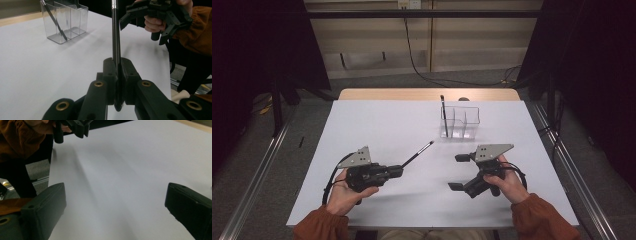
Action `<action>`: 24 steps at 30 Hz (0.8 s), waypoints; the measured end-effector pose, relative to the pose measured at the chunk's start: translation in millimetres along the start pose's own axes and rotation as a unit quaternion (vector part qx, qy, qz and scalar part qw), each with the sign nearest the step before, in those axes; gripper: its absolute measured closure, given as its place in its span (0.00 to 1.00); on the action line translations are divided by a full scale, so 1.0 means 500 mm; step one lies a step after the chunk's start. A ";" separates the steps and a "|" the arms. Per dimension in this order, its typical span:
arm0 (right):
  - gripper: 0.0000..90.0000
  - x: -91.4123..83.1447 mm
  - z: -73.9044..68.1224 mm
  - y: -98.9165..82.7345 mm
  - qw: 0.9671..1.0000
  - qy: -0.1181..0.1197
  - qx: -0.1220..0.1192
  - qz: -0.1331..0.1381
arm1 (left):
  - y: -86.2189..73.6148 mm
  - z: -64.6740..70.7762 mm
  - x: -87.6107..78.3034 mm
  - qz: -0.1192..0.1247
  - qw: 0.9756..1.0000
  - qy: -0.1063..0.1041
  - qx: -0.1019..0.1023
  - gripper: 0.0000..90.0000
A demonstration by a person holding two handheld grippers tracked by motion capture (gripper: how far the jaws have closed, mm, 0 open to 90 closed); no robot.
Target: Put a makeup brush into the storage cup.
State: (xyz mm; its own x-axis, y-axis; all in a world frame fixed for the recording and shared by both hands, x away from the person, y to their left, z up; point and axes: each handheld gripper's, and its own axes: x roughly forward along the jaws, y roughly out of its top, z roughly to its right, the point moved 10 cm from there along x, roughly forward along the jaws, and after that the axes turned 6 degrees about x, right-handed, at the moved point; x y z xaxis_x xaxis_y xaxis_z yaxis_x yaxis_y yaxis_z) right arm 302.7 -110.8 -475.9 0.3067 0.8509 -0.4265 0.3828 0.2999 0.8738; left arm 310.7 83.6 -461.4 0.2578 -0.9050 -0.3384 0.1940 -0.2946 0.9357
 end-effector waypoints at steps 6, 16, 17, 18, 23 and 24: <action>0.03 0.005 -0.008 0.007 1.000 0.011 0.001 0.015 | 0.004 0.007 0.004 0.010 1.000 -0.003 0.009 0.93; 0.04 0.012 -0.008 0.021 0.999 0.025 0.005 0.041 | 0.005 0.020 0.015 0.015 1.000 -0.019 0.012 0.93; 0.04 0.011 -0.009 0.025 0.999 0.029 0.006 0.046 | 0.006 0.020 0.016 0.018 1.000 -0.020 0.013 0.93; 0.04 0.010 -0.010 0.028 0.998 0.029 0.004 0.049 | 0.008 0.021 0.016 0.021 1.000 -0.020 0.013 0.93; 0.04 0.009 -0.017 0.039 0.998 0.037 0.009 0.057 | 0.011 0.024 0.017 0.023 0.999 -0.025 0.017 0.93; 0.04 0.008 -0.019 0.041 0.998 0.040 0.006 0.058 | 0.012 0.024 0.018 0.023 0.999 -0.021 0.017 0.93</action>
State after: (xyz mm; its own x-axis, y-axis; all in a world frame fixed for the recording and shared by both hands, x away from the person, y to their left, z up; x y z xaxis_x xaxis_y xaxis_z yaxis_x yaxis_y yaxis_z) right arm 303.5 -97.2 -457.5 0.2791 0.9114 -0.3024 0.3587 0.1931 0.9132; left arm 302.9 70.2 -457.5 0.2262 -0.9296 -0.2912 0.1506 -0.2620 0.9533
